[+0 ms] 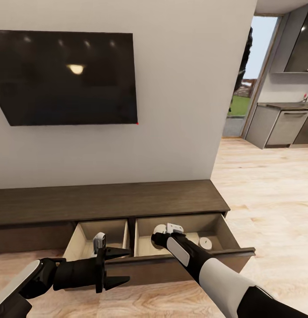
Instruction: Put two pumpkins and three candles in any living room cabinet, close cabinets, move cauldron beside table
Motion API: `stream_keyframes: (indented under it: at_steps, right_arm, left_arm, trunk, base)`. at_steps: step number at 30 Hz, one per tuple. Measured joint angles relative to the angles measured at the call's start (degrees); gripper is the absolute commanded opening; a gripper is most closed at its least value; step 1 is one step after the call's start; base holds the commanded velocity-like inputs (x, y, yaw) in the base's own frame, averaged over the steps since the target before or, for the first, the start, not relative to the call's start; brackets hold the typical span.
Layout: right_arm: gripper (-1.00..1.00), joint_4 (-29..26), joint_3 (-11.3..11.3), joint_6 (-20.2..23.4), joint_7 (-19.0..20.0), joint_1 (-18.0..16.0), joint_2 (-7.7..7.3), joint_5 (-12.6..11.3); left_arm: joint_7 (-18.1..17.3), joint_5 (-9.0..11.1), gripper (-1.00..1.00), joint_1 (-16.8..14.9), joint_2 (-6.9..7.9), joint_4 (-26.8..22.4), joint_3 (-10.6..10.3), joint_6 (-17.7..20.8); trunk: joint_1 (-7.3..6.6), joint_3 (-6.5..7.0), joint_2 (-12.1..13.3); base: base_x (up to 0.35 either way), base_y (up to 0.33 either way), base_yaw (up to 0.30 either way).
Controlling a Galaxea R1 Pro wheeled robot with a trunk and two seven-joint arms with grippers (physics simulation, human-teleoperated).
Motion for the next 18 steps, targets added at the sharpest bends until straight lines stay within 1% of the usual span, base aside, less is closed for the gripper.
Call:
stream_keyframes:
  at_steps: [8, 11, 15, 18]
  right_arm:
    - [-1.00, 0.01, 0.08, -0.82, 0.00, 0.01, 0.01, -0.16]
    - [-1.00, 0.01, 0.22, -0.85, 0.00, 0.01, 0.01, -0.21]
    - [-1.00, 0.01, 1.82, -0.99, 0.00, 0.01, 0.01, -0.24]
    - [-1.00, 0.01, 2.44, -1.13, 0.00, 0.01, 0.01, -0.27]
  left_arm:
    - [0.00, 0.00, 1.00, 0.00, 0.00, 0.00, 0.01, 0.00]
    - [0.00, -0.01, 1.00, 0.00, 0.00, 0.00, 0.00, -0.03]
    - [0.00, -0.01, 1.00, 0.00, 0.00, 0.00, 0.00, -0.03]
    - [0.00, -0.01, 1.00, 0.00, 0.00, 0.00, 0.00, -0.03]
  trunk:
    - [0.00, 0.00, 0.00]
    - [-0.02, 0.00, 0.00]
    - [-0.01, 0.00, 0.00]
    - [-0.01, 0.00, 0.00]
  base:
    - [0.007, 0.000, 0.000]
    - [0.188, 0.000, 0.000]
    - [0.081, 0.000, 0.000]
    - [0.098, 0.000, 0.000]
